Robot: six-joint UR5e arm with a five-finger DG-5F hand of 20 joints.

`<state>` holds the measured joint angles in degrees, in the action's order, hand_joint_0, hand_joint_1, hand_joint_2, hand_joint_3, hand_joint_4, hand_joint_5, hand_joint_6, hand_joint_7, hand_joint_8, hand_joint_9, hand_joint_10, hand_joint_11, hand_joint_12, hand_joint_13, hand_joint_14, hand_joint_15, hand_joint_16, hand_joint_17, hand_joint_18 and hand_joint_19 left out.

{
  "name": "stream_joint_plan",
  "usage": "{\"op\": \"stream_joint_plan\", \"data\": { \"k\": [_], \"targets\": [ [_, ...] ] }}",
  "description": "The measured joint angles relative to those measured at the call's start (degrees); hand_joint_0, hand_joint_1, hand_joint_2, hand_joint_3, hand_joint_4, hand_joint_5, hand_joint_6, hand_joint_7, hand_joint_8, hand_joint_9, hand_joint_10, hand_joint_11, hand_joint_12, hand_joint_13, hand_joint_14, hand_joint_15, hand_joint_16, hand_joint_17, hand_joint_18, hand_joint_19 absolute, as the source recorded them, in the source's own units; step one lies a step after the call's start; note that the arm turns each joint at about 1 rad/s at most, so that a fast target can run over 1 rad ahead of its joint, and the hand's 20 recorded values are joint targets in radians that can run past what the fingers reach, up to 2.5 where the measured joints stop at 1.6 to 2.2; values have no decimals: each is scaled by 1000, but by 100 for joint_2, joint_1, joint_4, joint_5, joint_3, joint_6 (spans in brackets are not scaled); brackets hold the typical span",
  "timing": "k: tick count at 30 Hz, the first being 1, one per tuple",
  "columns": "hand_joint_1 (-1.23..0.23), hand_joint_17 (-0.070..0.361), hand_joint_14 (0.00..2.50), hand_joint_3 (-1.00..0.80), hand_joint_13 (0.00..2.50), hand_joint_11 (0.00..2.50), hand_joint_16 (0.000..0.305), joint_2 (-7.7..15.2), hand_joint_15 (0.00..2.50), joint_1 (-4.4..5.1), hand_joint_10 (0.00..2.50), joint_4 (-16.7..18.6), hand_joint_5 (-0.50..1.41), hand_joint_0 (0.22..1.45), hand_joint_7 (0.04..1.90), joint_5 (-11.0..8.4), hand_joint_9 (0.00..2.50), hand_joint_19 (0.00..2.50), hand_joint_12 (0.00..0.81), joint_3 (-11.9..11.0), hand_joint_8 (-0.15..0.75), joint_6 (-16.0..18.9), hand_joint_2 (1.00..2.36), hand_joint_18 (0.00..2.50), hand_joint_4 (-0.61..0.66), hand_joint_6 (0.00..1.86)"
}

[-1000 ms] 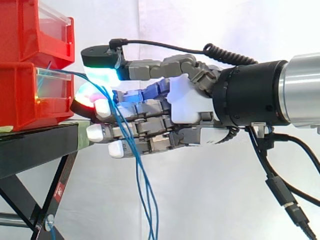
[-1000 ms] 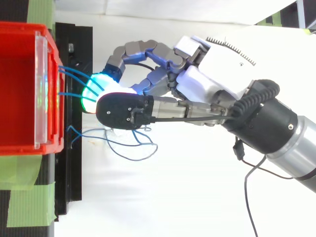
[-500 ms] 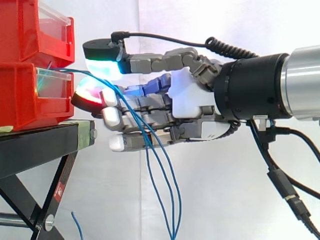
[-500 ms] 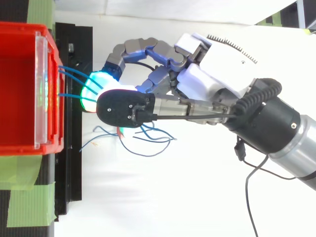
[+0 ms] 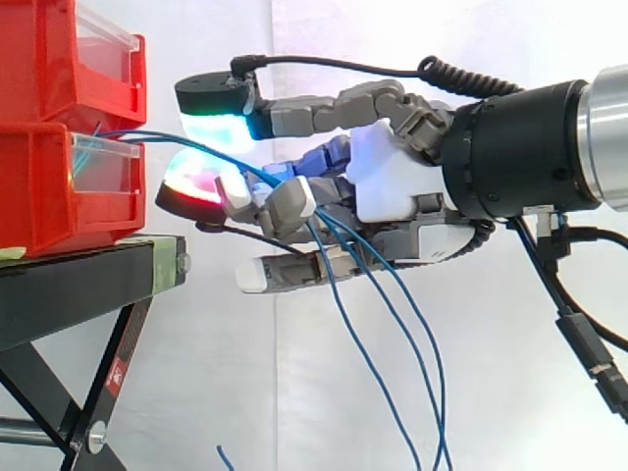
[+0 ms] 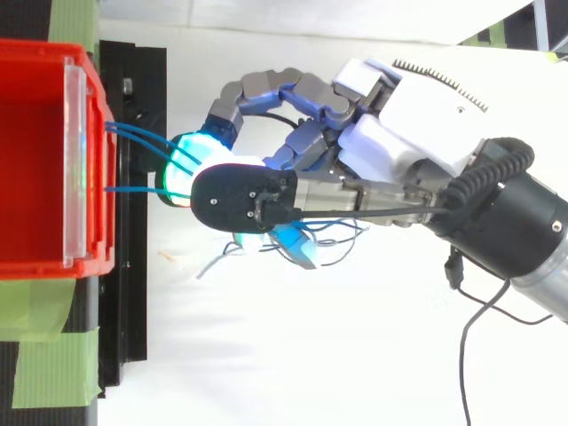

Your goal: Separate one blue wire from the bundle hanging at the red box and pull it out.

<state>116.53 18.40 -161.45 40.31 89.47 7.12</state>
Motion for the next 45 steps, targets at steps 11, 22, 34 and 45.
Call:
{"op": "stream_joint_plan", "data": {
  "k": [11, 22, 34, 45],
  "targets": [
    [-700, 134, 18, -117, 1654, 982, 60, -381, 1298, -34, 17, -746, -143, 596, 1024, -2, 1309, 505, 434, 0, 454, 57, 1018, 1013, 140, 906],
    [-699, 133, 17, -131, 1657, 1072, 59, -507, 1327, 3, 17, -1076, -145, 597, 1022, -18, 1332, 512, 433, 0, 449, 64, 1018, 1009, 144, 905],
    [-733, 119, 22, -177, 1557, 1114, 53, -585, 1351, 11, 18, -1073, -158, 602, 1021, -40, 1269, 563, 395, 0, 411, -58, 1023, 922, 149, 901],
    [-782, 117, 22, -239, 1516, 1125, 52, -587, 1340, 8, 20, -1075, -161, 598, 1022, -41, 1262, 553, 399, 0, 403, -88, 1020, 893, 176, 897]
  ]
}}
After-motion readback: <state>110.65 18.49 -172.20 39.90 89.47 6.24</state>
